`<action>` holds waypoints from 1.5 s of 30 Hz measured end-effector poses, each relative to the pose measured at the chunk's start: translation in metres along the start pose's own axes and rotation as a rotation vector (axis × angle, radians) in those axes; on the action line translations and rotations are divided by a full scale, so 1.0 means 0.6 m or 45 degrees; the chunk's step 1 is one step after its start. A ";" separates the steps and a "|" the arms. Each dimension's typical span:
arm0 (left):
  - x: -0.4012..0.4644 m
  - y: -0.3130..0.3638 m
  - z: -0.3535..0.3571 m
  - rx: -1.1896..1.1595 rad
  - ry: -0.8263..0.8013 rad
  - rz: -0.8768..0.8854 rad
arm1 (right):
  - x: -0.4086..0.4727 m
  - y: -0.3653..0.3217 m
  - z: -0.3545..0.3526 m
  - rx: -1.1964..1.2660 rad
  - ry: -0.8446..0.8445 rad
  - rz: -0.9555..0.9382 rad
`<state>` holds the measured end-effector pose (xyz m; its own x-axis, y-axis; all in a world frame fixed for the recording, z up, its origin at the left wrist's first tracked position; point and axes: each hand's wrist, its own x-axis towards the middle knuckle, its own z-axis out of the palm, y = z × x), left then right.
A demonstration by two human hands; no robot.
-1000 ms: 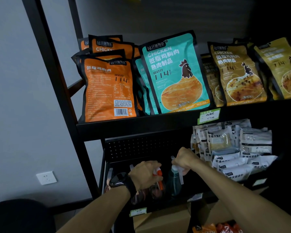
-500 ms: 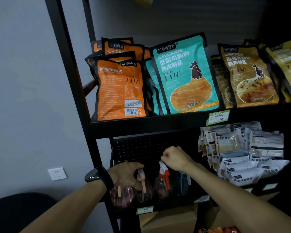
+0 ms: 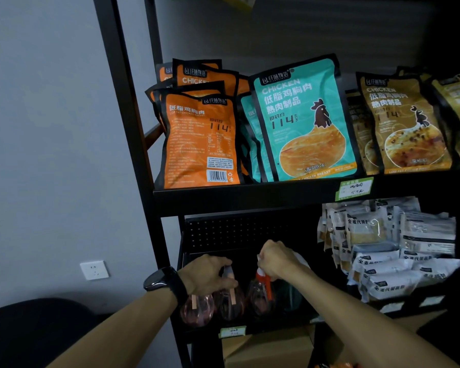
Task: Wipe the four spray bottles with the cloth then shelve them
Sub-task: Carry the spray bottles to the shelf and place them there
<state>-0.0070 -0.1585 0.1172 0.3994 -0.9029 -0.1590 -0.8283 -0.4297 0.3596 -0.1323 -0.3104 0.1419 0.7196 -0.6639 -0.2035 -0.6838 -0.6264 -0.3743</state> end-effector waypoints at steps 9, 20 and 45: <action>-0.009 0.001 -0.005 -0.012 -0.050 0.024 | -0.001 -0.001 0.000 -0.063 -0.015 -0.029; -0.071 -0.023 -0.052 0.186 -0.087 -0.122 | -0.030 -0.071 0.018 0.131 -0.055 -0.307; -0.103 -0.027 -0.022 0.101 0.234 -0.127 | -0.027 -0.088 0.060 0.362 -0.116 -0.114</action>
<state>-0.0133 -0.0958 0.1333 0.5399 -0.8416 -0.0173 -0.8065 -0.5230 0.2757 -0.1037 -0.2519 0.1324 0.7921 -0.5639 -0.2336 -0.5651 -0.5328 -0.6300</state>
